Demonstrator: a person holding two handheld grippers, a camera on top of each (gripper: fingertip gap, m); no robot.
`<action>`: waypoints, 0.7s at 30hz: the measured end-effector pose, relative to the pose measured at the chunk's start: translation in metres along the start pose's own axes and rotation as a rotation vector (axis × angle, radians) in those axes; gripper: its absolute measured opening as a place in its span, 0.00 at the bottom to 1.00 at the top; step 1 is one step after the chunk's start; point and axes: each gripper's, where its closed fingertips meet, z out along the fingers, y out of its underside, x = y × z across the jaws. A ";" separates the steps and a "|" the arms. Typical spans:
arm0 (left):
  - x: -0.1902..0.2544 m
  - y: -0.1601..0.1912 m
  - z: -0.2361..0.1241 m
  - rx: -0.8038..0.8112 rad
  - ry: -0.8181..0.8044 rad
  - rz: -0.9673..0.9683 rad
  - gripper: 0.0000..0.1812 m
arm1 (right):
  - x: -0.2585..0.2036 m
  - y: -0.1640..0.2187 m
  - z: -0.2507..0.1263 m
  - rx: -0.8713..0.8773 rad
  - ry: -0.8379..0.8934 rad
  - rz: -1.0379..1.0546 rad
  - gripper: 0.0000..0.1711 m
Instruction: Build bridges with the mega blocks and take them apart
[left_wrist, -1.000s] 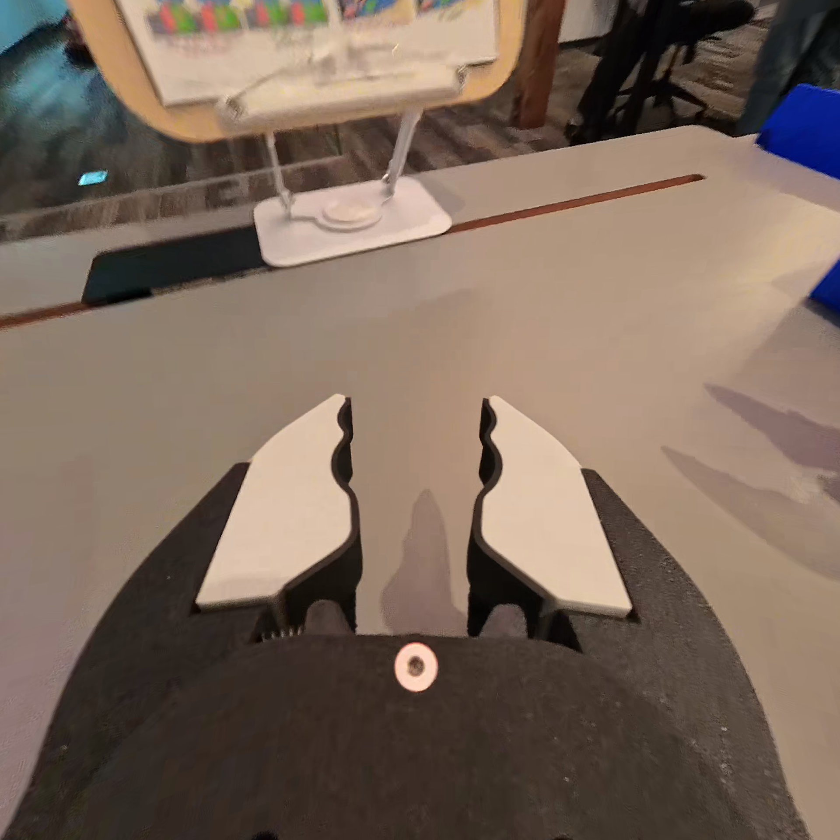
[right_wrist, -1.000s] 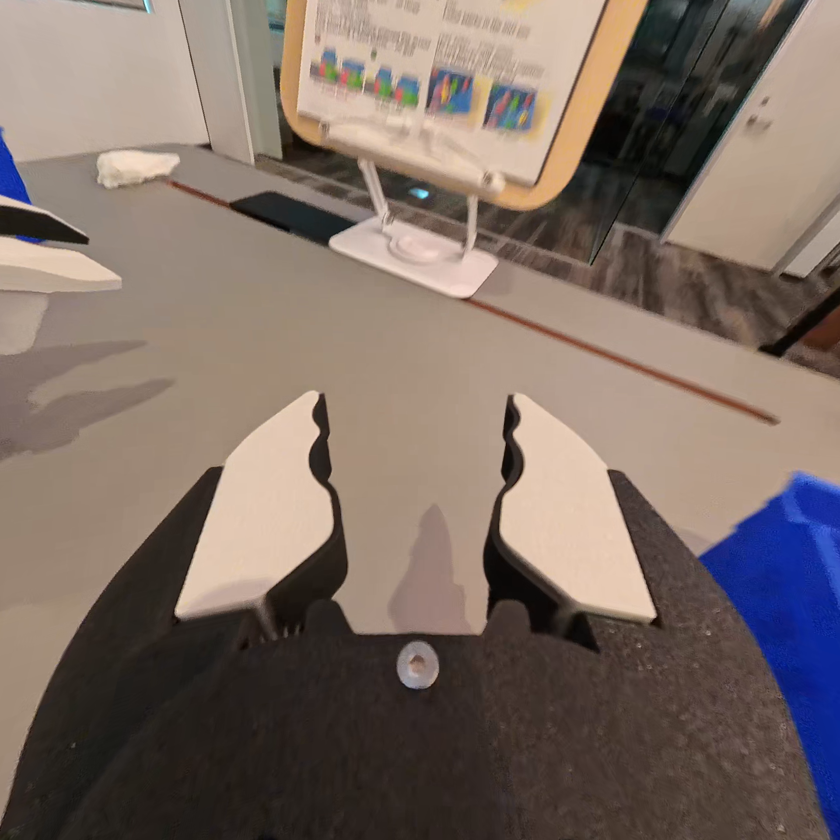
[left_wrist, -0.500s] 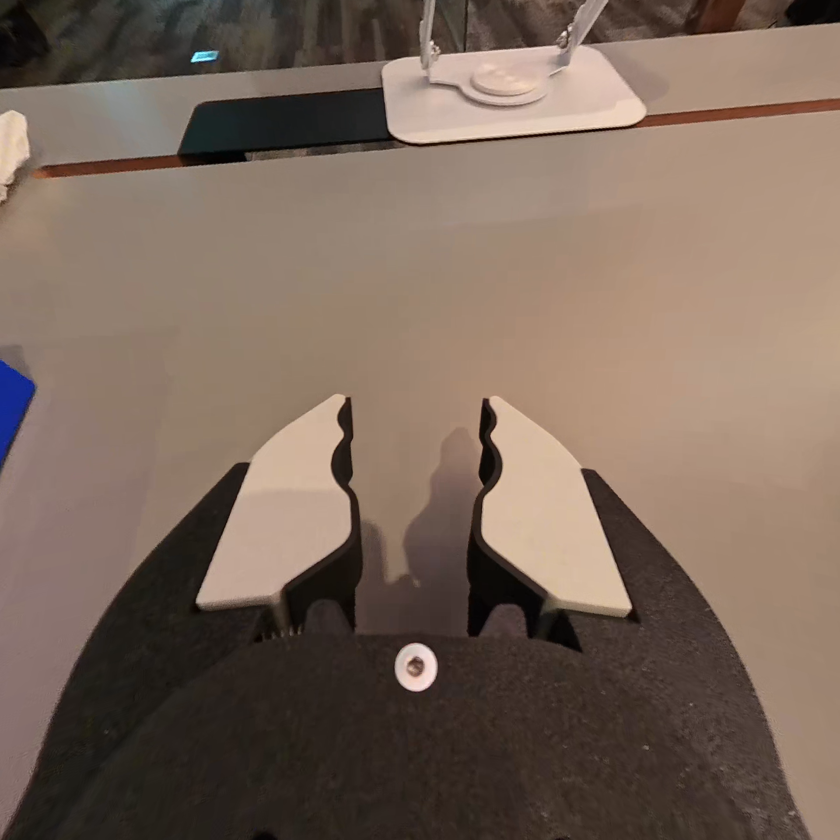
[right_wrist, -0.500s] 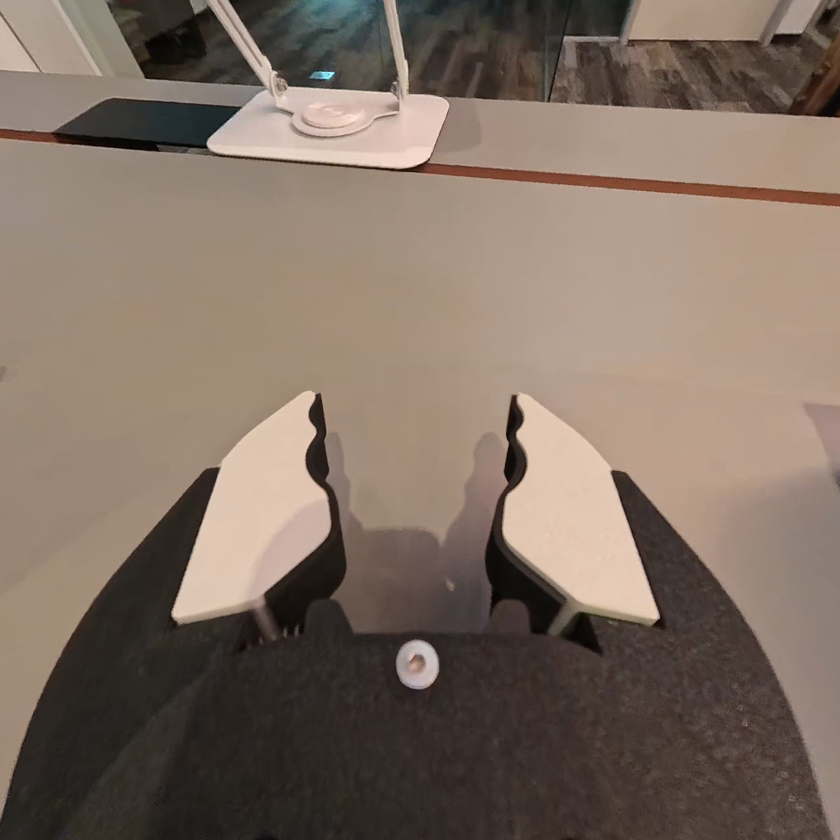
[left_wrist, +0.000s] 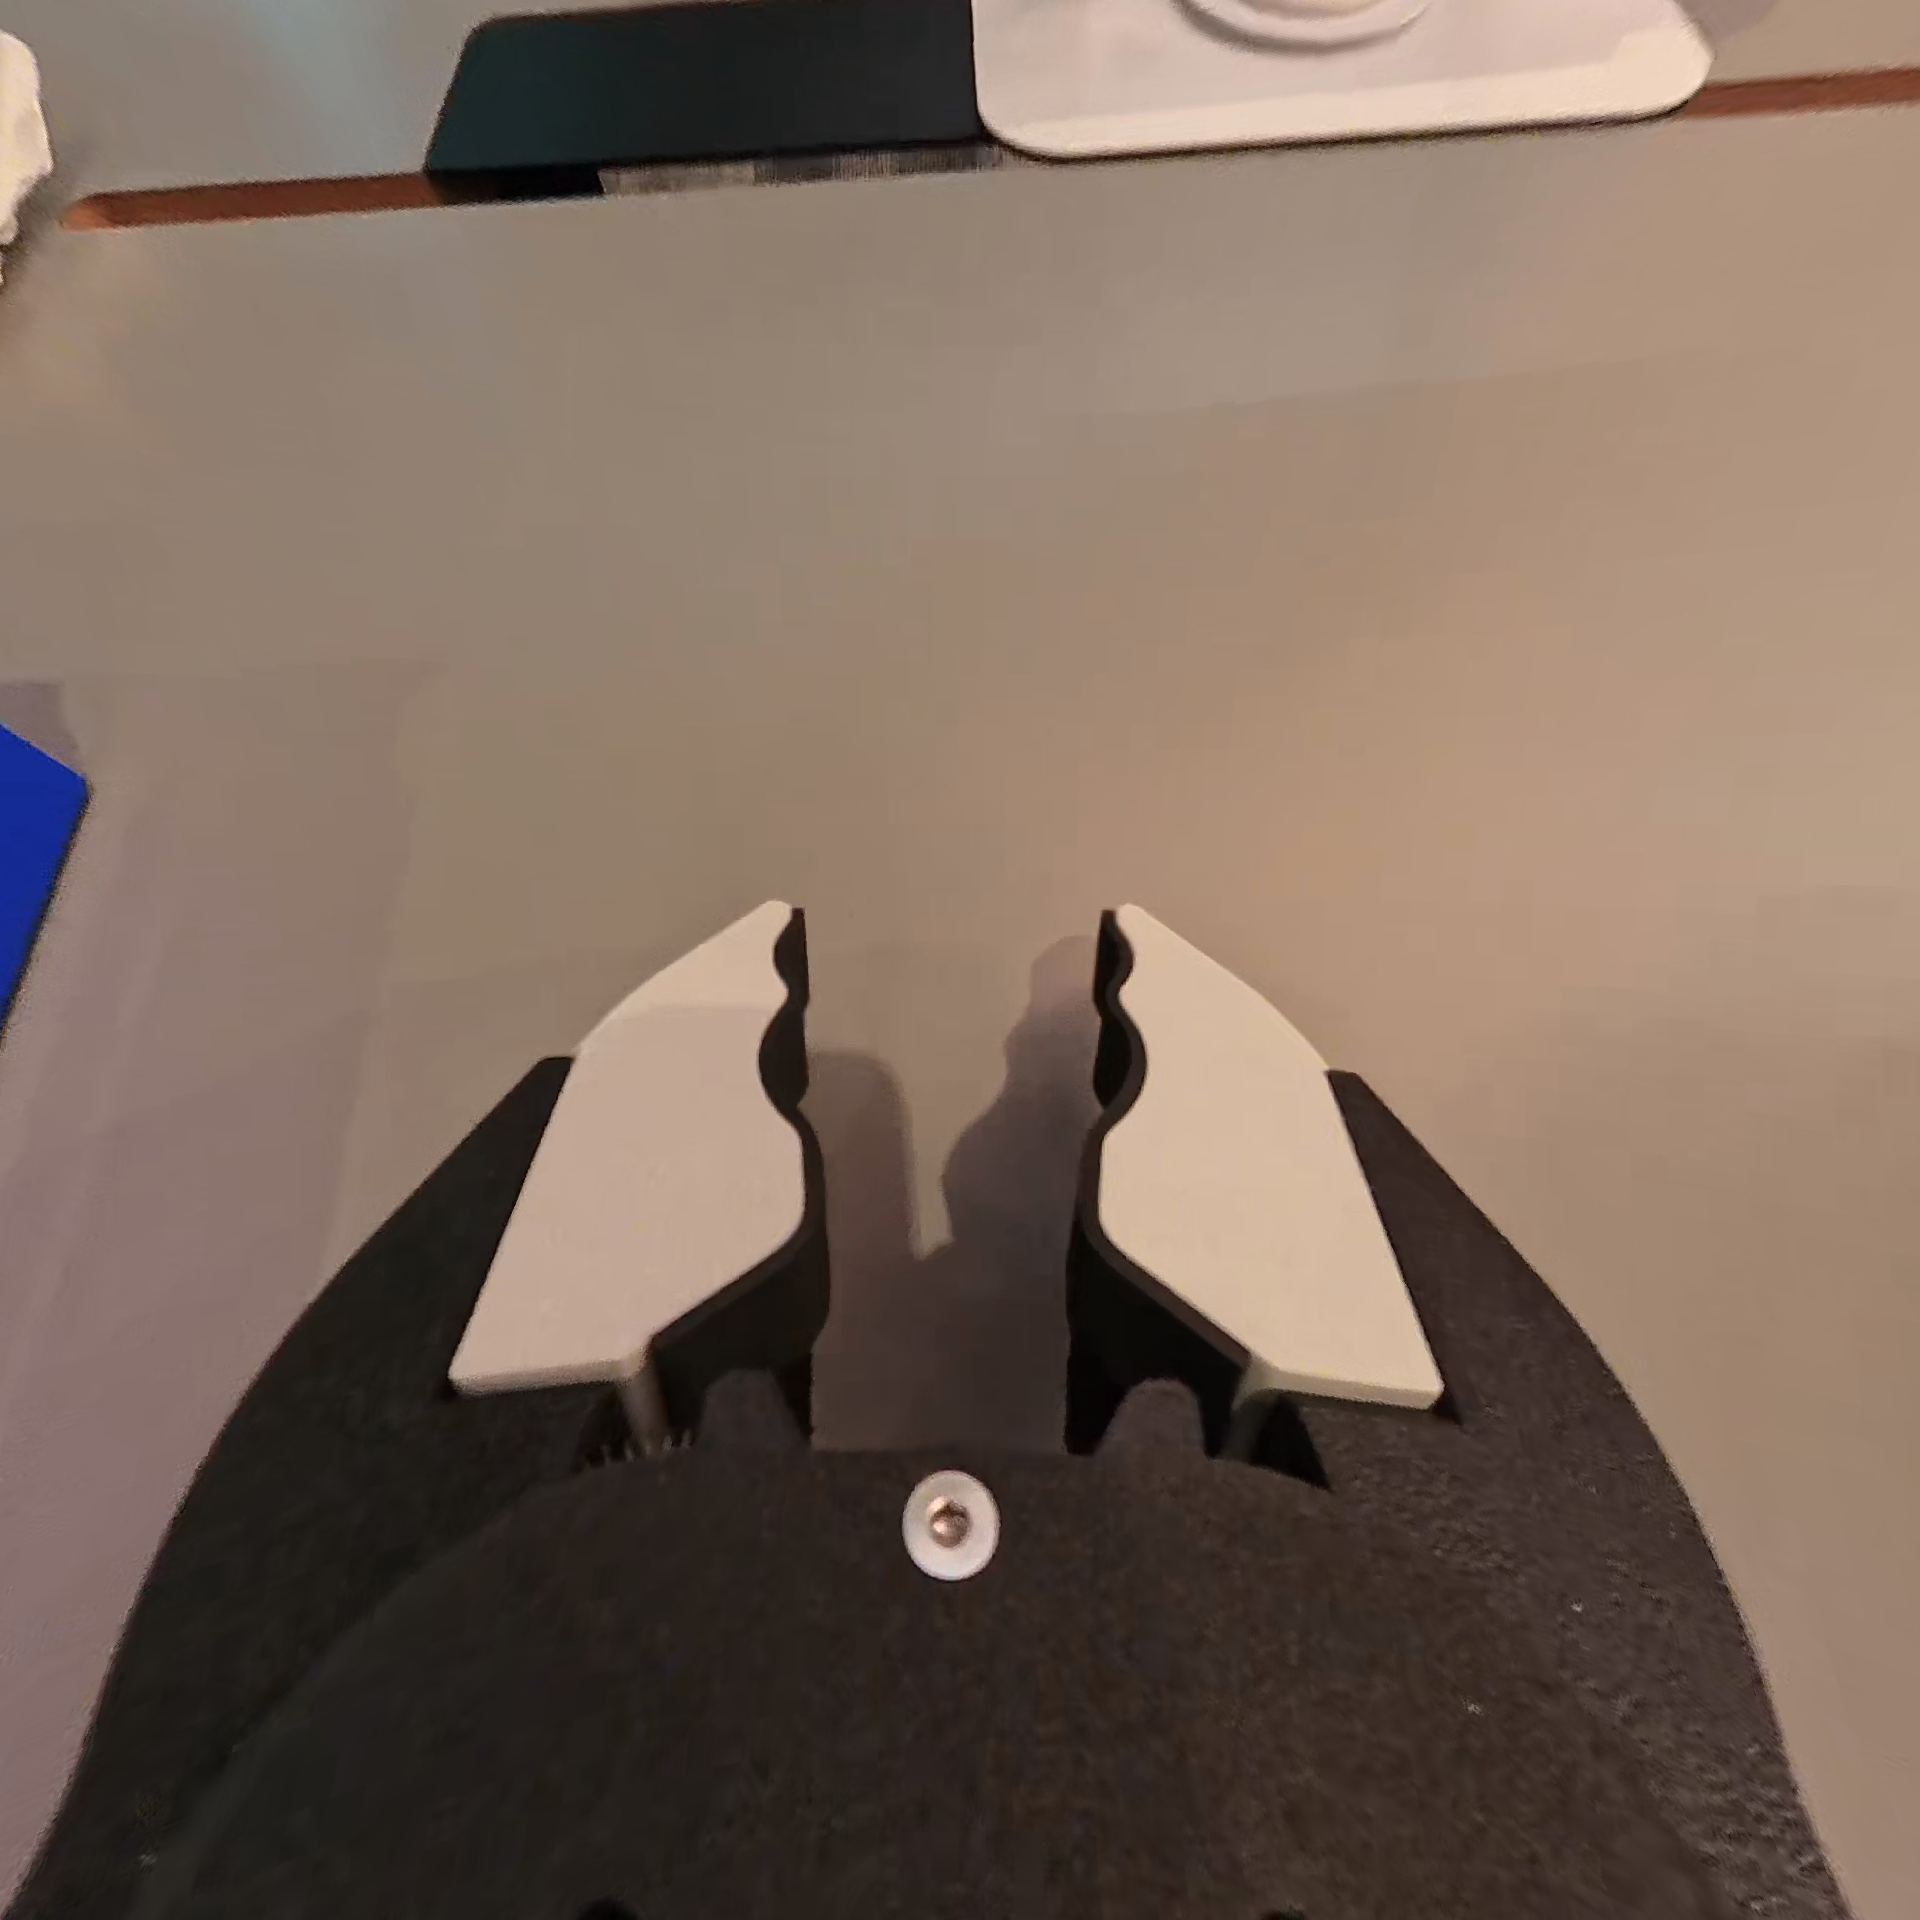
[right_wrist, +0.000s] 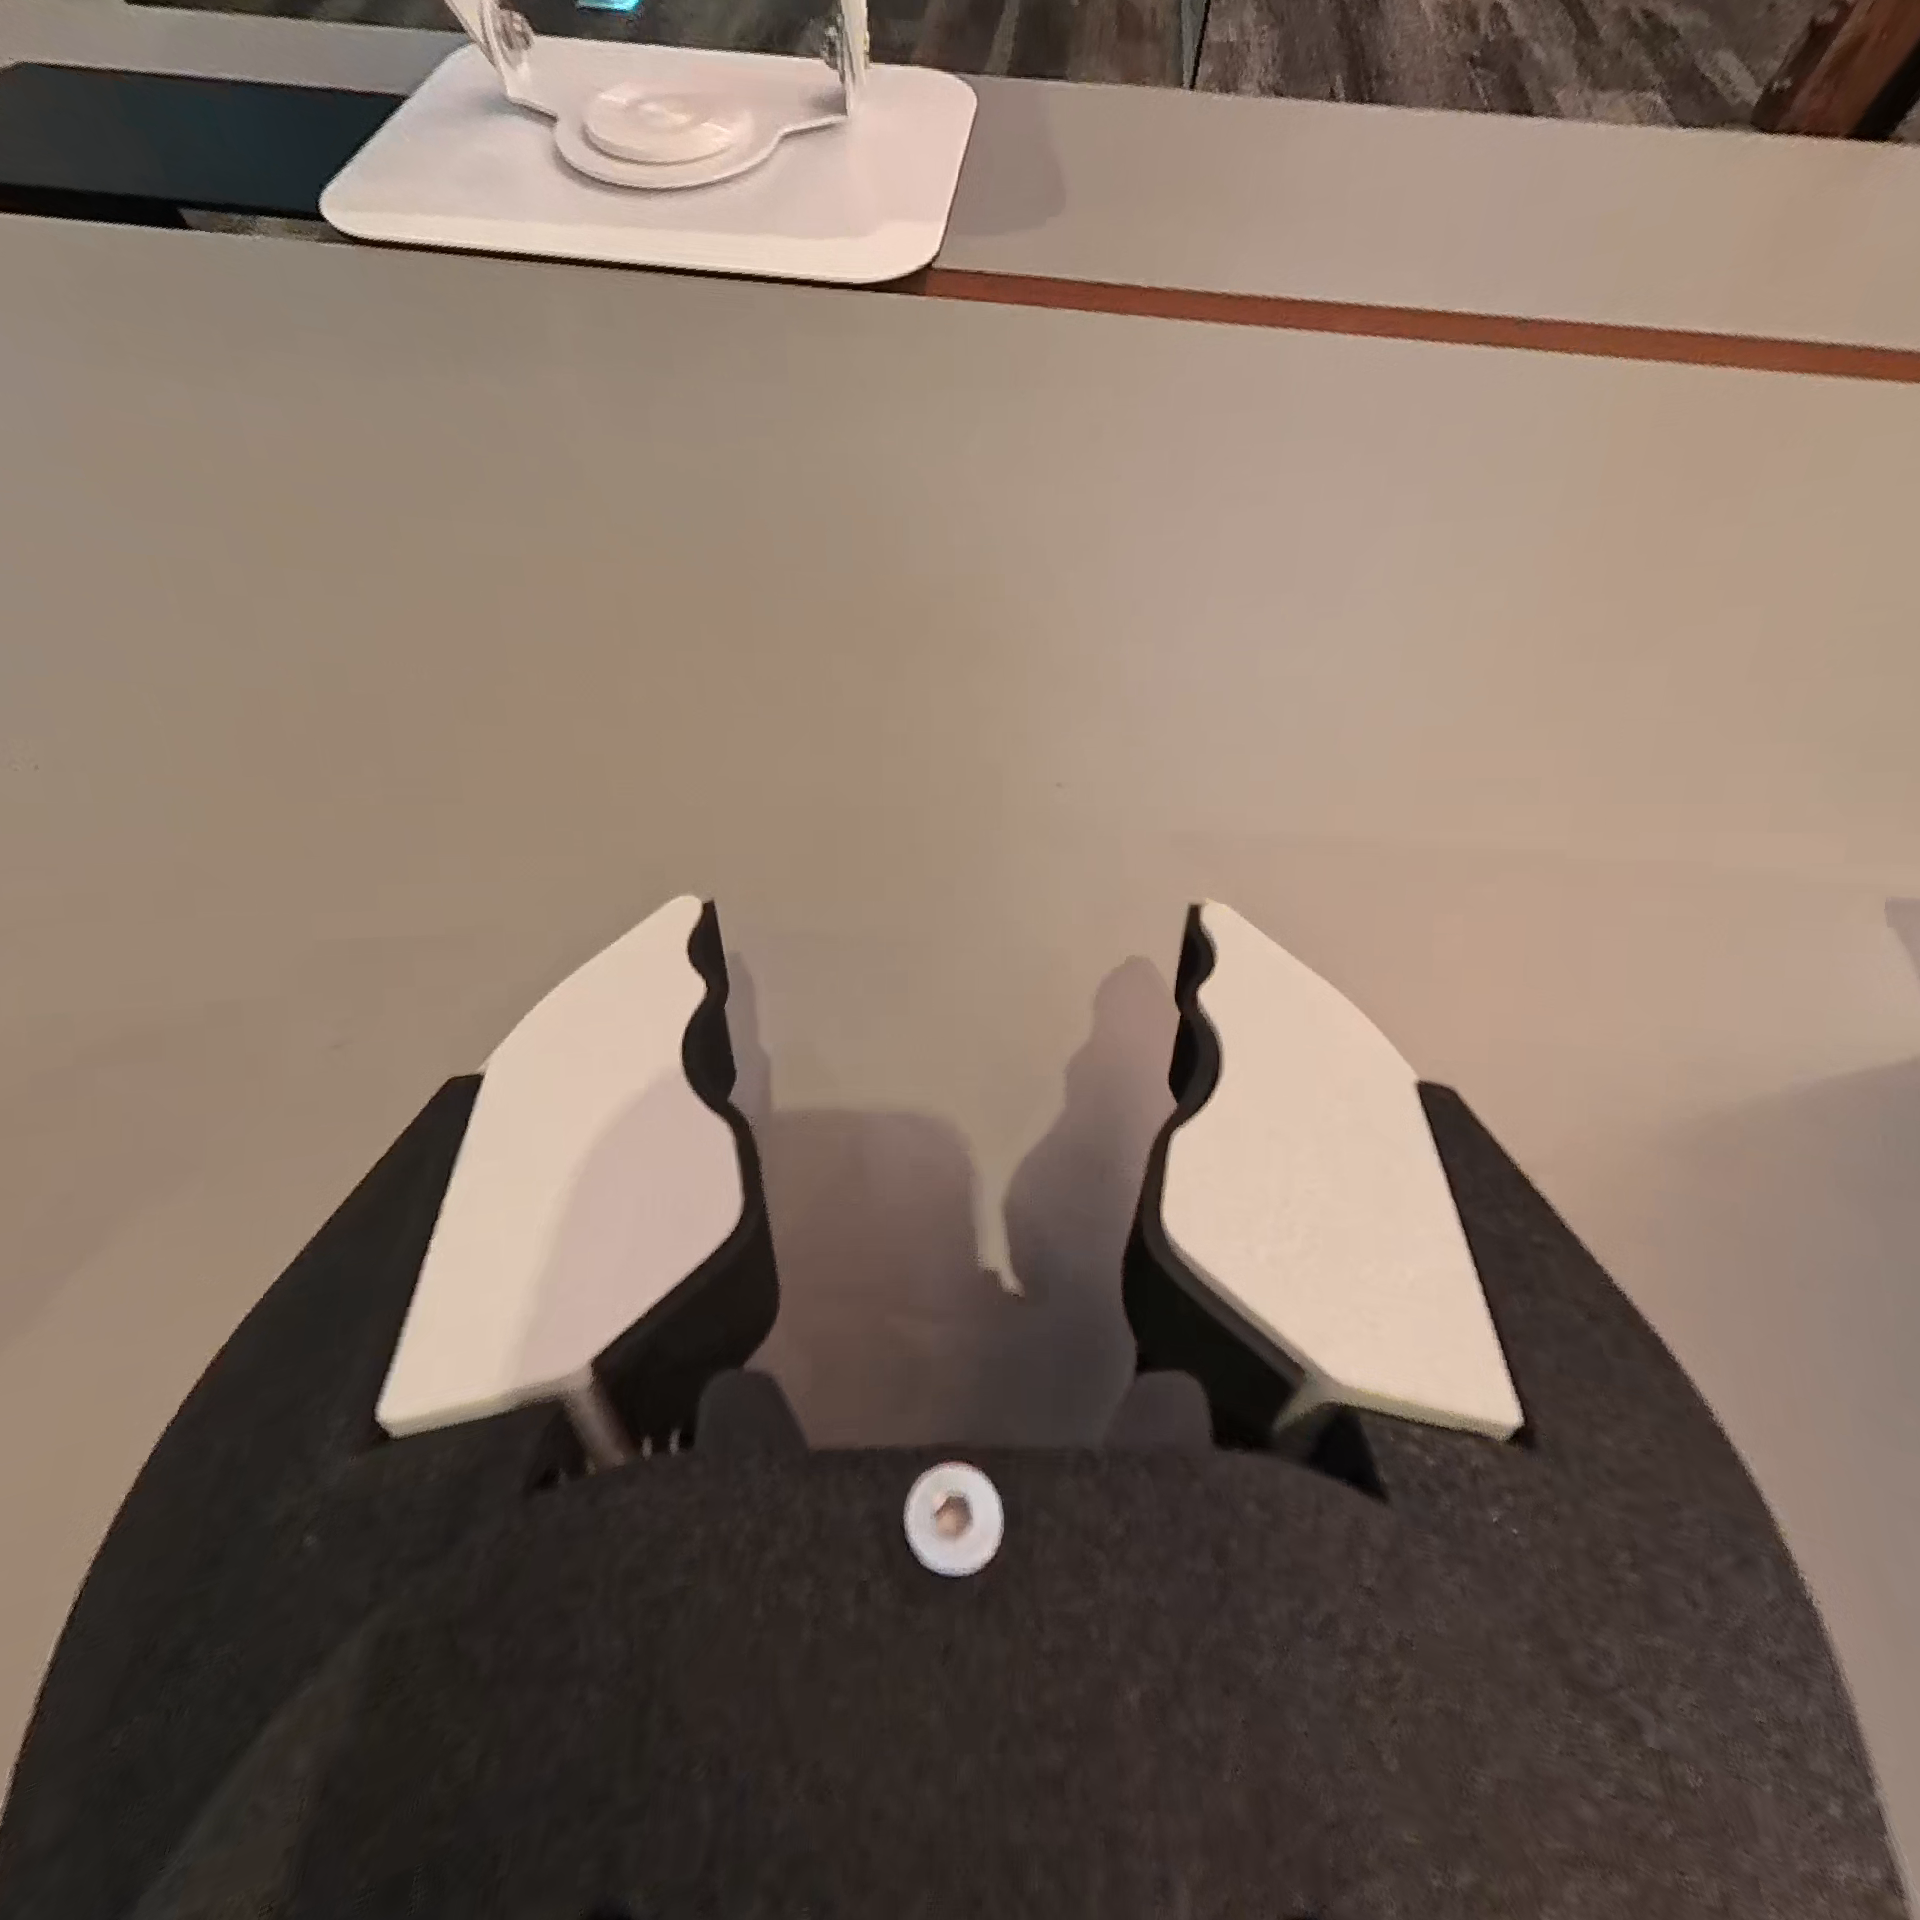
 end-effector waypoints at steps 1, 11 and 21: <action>-0.001 0.002 0.001 -0.017 -0.004 -0.003 0.31 | 0.001 0.001 0.001 -0.005 0.004 0.010 0.49; -0.002 0.009 0.006 -0.074 0.005 -0.037 0.41 | 0.006 0.008 0.006 -0.069 0.015 0.054 0.54; -0.003 0.015 0.010 -0.122 0.015 -0.065 0.38 | 0.008 0.020 0.015 -0.167 0.020 0.073 0.52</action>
